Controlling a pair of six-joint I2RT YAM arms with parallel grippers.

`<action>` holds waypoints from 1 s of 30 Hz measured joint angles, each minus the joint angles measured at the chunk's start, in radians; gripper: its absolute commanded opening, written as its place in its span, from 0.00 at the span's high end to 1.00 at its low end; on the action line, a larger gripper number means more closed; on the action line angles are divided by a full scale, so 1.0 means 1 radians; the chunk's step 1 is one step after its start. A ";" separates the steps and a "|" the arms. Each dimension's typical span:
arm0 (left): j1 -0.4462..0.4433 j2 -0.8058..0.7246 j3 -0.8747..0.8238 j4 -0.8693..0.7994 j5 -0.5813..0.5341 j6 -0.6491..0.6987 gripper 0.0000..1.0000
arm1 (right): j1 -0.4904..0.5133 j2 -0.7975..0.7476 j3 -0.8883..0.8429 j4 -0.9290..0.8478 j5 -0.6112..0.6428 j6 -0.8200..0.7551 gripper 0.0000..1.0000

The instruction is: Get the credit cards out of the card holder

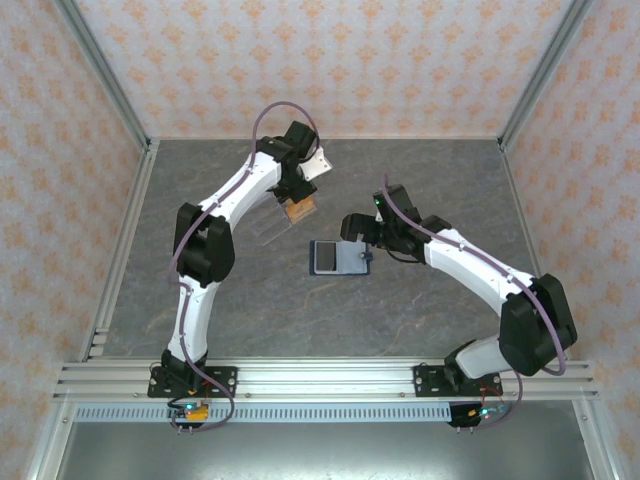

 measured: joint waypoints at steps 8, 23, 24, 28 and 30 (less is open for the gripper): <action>0.000 0.031 0.004 -0.010 0.000 0.003 1.00 | 0.000 0.000 0.000 -0.003 0.000 0.000 0.02; 0.000 0.078 0.029 -0.032 -0.027 0.002 0.99 | 0.000 0.006 0.000 -0.008 0.000 0.000 0.03; 0.000 0.082 0.041 -0.032 -0.027 0.002 0.98 | 0.000 0.006 0.000 -0.008 0.000 0.000 0.03; 0.000 0.106 0.085 -0.033 -0.037 0.002 0.86 | 0.000 0.007 0.000 -0.008 0.000 0.001 0.03; 0.000 0.115 0.094 -0.033 -0.050 0.001 0.76 | 0.000 0.008 0.000 -0.008 0.000 0.003 0.03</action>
